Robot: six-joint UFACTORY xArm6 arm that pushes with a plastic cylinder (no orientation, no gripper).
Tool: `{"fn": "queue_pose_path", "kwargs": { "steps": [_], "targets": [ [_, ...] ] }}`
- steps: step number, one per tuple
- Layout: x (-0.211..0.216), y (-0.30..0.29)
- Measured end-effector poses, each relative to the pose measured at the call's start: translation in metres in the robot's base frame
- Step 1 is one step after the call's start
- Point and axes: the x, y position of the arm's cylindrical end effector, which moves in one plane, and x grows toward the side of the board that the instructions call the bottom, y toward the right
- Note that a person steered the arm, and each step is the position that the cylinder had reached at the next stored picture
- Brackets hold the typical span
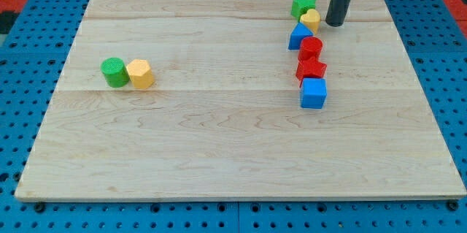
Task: Slightly push the yellow heart above to the blue triangle
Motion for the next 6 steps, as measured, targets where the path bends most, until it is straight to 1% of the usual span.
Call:
{"fn": "queue_pose_path", "kwargs": {
  "steps": [3,4,5,6],
  "targets": [
    [0.000,-0.009],
    [0.000,-0.025],
    [0.000,-0.025],
    [0.011,0.027]
  ]
}}
